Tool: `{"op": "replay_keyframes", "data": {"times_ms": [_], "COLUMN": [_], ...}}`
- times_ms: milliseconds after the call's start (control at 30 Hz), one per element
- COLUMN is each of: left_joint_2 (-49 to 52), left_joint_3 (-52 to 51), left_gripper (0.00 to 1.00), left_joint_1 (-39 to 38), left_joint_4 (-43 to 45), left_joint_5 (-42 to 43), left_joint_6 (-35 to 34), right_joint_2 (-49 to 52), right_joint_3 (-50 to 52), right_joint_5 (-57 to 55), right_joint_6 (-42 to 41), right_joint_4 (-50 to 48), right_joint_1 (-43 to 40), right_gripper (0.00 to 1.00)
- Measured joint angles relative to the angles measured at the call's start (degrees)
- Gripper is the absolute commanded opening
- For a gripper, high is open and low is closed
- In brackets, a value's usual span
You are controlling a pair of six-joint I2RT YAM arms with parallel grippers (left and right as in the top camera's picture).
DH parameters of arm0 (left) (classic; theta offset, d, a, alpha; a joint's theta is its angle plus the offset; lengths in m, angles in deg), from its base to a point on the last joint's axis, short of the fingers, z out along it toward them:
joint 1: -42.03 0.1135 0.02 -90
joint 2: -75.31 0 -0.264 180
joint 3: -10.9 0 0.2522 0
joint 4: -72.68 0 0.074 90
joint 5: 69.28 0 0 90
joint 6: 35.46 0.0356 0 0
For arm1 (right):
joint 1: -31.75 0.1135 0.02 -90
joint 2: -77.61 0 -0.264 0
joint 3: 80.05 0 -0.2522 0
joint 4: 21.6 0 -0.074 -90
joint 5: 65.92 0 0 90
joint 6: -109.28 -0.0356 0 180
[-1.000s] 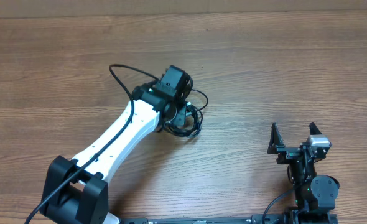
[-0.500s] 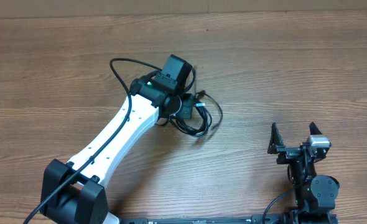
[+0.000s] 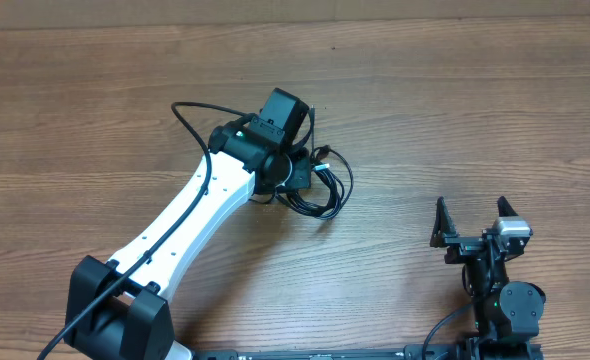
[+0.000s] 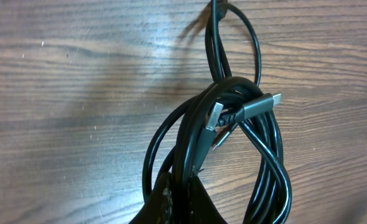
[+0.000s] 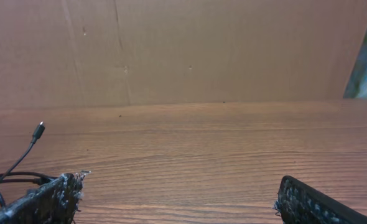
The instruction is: Untangle cables
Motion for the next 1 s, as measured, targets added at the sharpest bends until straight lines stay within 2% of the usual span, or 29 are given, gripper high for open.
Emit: {"op": "replay_keyframes", "data": {"times_ms": [667,1000], "left_joint_2": [0.0,0.0], "left_joint_3": [-3.69,-7.45], "left_gripper": [0.04,0.04], "left_joint_1": [0.0,0.0], "left_joint_4": [-0.22,-0.22], "left_joint_5": [-2.51,-2.89], "left_joint_6": [-11.82,-21.0], "right_joint_2": [0.0,0.0], "right_joint_3": [0.0,0.0], "right_joint_5": [-0.02,0.0], "right_joint_6": [0.0,-0.02], "right_joint_4": [0.0,0.02], "right_joint_1": [-0.02,0.0], "right_gripper": [1.0,1.0]}}
